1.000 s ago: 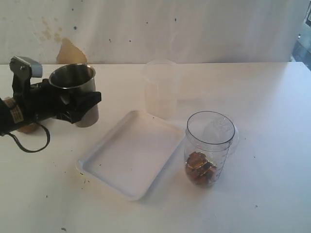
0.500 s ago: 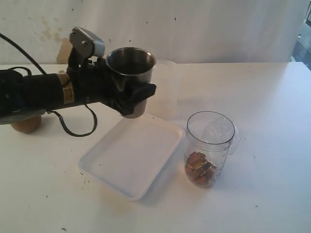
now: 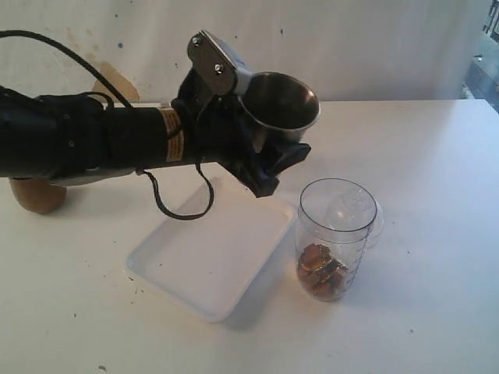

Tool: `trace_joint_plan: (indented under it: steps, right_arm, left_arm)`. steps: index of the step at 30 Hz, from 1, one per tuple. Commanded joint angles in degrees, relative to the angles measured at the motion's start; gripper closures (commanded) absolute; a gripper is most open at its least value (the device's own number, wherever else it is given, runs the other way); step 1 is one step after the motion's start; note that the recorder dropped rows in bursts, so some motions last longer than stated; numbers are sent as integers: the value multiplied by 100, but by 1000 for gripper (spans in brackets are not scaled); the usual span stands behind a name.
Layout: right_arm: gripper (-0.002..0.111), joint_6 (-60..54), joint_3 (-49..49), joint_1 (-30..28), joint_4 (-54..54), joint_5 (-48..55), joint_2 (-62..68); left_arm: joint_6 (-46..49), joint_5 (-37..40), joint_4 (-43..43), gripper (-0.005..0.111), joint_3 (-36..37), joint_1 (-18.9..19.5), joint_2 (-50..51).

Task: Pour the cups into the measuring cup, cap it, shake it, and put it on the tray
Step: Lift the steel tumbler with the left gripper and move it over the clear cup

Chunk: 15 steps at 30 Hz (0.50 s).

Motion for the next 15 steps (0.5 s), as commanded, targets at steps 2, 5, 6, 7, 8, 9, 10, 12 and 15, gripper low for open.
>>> trace_joint_plan:
  steps: [2, 5, 6, 7, 8, 9, 10, 12, 15]
  right_arm:
    - [108, -10, 28, -34, -17, -40, -26]
    - [108, -10, 28, -34, -17, -40, -26]
    - [108, -10, 28, -34, -17, -40, -26]
    - [108, -10, 28, -34, -17, -40, -26]
    - [108, -10, 28, -34, -17, -40, -26]
    - [108, -10, 28, -34, -17, -40, -26]
    - [108, -10, 28, -34, -17, -40, -26]
    - [108, 16, 28, -34, -17, -40, -26]
    - [108, 98, 28, -34, -17, -40, -26]
  left_arm:
    - [262, -6, -151, 107, -229, -212, 102]
    - [262, -18, -151, 107, -233, -238, 195]
    - [274, 25, -151, 107, -233, -248, 206]
    - [338, 126, -151, 107, -233, -277, 231]
    - [546, 167, -151, 107, -233, -277, 231]
    - [784, 191, -151, 107, -233, -277, 231]
    - [989, 191, -151, 107, -233, -277, 231]
    - [1227, 191, -228, 107, -242, -277, 231]
    - [1442, 157, -228, 107, -242, -277, 231]
